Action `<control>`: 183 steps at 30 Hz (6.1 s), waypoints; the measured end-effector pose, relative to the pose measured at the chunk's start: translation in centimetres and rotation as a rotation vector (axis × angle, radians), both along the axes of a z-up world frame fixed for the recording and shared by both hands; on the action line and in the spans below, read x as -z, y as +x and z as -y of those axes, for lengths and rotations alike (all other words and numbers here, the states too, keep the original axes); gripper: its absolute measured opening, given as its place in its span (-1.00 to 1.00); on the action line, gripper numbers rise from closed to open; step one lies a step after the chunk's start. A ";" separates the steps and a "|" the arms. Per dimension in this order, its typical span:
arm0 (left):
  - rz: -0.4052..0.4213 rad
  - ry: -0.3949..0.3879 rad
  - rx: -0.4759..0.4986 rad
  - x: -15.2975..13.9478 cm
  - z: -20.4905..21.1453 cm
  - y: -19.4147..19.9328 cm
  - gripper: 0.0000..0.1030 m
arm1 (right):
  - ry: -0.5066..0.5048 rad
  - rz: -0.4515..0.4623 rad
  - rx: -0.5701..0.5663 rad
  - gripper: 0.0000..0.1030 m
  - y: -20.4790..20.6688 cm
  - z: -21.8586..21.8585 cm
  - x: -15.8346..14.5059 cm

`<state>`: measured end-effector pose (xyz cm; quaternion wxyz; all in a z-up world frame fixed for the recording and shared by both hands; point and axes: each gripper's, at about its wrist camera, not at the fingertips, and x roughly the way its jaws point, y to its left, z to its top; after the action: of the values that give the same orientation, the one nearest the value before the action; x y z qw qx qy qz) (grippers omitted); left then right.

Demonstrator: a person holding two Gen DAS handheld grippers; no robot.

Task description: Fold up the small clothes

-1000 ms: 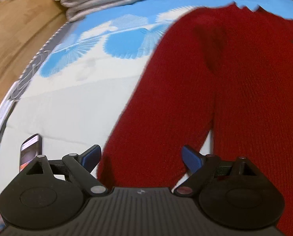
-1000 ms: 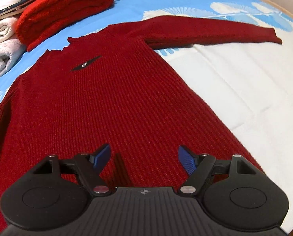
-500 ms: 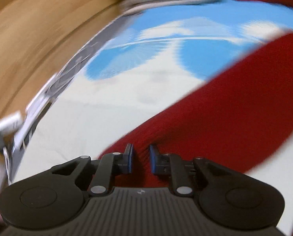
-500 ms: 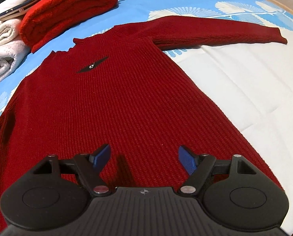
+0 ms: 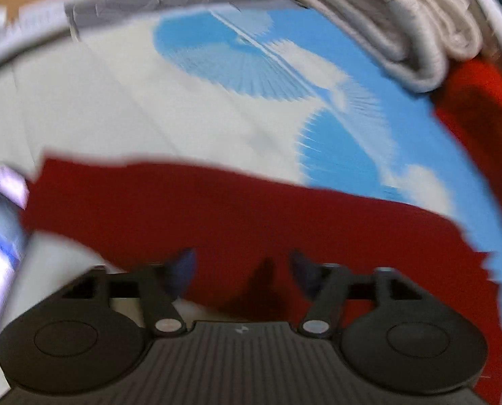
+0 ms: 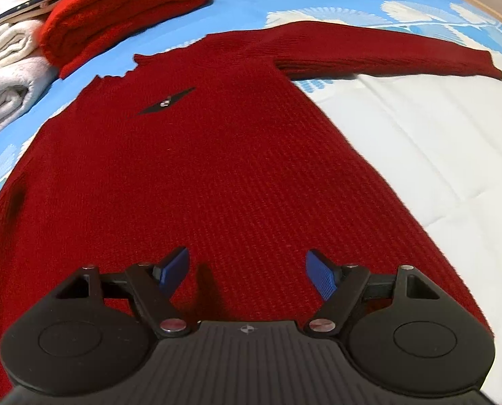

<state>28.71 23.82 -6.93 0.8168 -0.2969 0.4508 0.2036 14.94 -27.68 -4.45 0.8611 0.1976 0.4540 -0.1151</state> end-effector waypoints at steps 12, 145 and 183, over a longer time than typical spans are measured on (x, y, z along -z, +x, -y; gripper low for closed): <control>0.095 -0.336 -0.243 3.7 -2.6 -0.1 0.71 | -0.006 0.008 -0.005 0.51 -0.9 -0.1 -0.2; -0.155 0.388 0.262 3.1 14.1 2.6 0.64 | 0.011 -0.027 0.092 -0.16 16.1 8.4 1.0; 0.049 0.269 0.555 0.3 20.8 6.9 0.99 | 0.263 0.307 0.705 0.39 2.2 26.5 0.9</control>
<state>35.57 3.01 -7.20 0.8837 -0.0567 0.4639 0.0235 17.18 -54.13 -5.33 0.7942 0.4644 0.2353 -0.3134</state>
